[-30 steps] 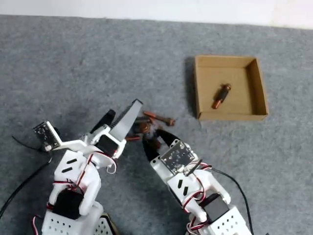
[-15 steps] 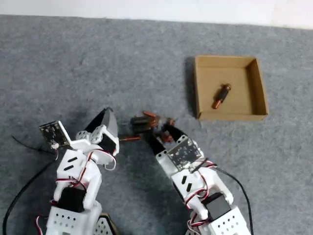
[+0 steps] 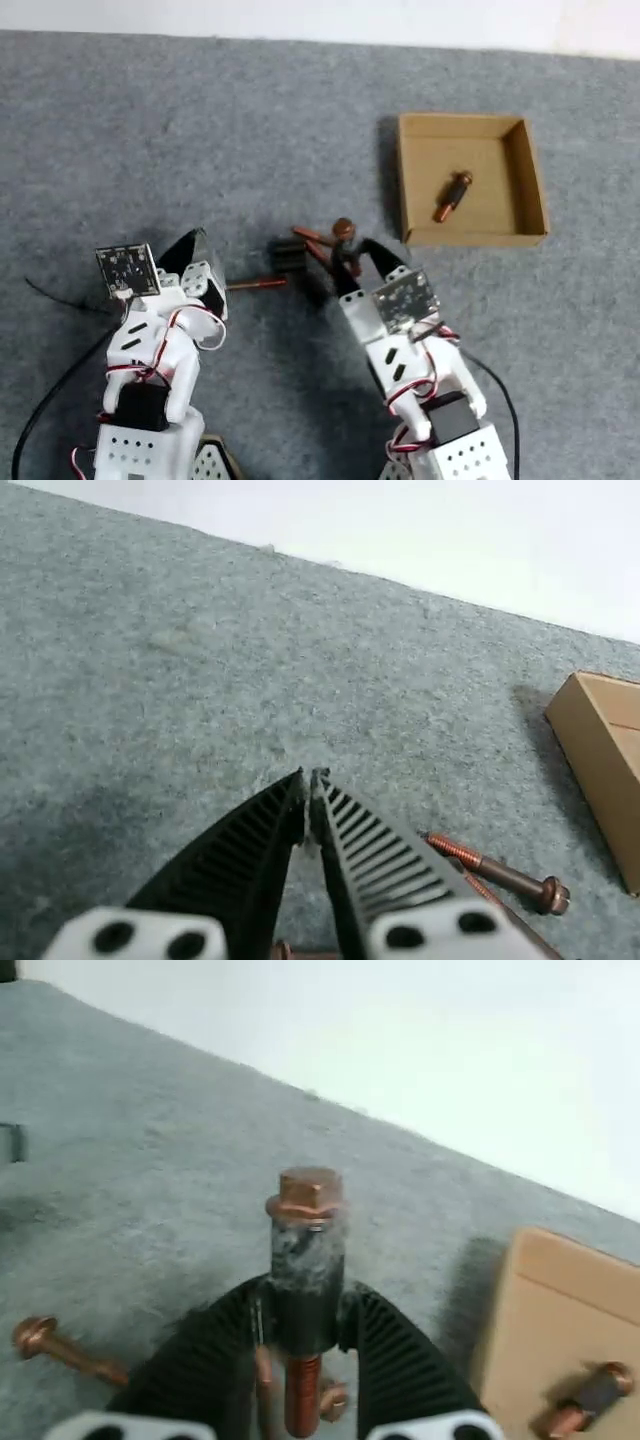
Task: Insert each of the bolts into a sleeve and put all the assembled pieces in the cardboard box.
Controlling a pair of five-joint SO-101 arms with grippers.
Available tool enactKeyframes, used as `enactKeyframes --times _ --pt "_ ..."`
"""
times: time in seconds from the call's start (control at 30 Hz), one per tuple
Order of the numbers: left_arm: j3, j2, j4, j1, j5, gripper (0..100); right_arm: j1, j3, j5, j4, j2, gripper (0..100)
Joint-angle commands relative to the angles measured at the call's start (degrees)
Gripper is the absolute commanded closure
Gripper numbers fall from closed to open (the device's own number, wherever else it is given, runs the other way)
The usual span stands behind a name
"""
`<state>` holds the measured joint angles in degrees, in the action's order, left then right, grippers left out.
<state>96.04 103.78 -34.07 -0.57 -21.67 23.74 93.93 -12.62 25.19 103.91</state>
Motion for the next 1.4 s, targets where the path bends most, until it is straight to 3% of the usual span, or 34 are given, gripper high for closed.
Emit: enactKeyframes --times 0.0,0.2,0.5,0.8,0.97,1.37 --pt "1.1 0.8 -0.3 0.7 0.5 97 -5.5 -7.9 -0.9 0.3 -4.2 98.8" --pt "1.1 0.8 -0.3 0.7 0.5 97 -12.5 -18.1 -0.4 -5.4 -29.6 98.8" --pt "1.1 0.8 -0.1 0.7 0.5 97 -20.8 -50.4 15.0 -10.4 -75.0 98.8" --pt "1.1 0.8 0.1 0.6 0.5 97 -20.9 -85.1 20.1 7.2 -112.3 98.8" --pt "1.1 0.8 0.1 0.4 0.5 97 -23.2 -95.3 20.2 9.3 -122.2 98.8" --pt "1.1 0.8 0.1 0.5 0.6 97 -24.8 -96.4 20.0 9.5 -127.5 97.3"
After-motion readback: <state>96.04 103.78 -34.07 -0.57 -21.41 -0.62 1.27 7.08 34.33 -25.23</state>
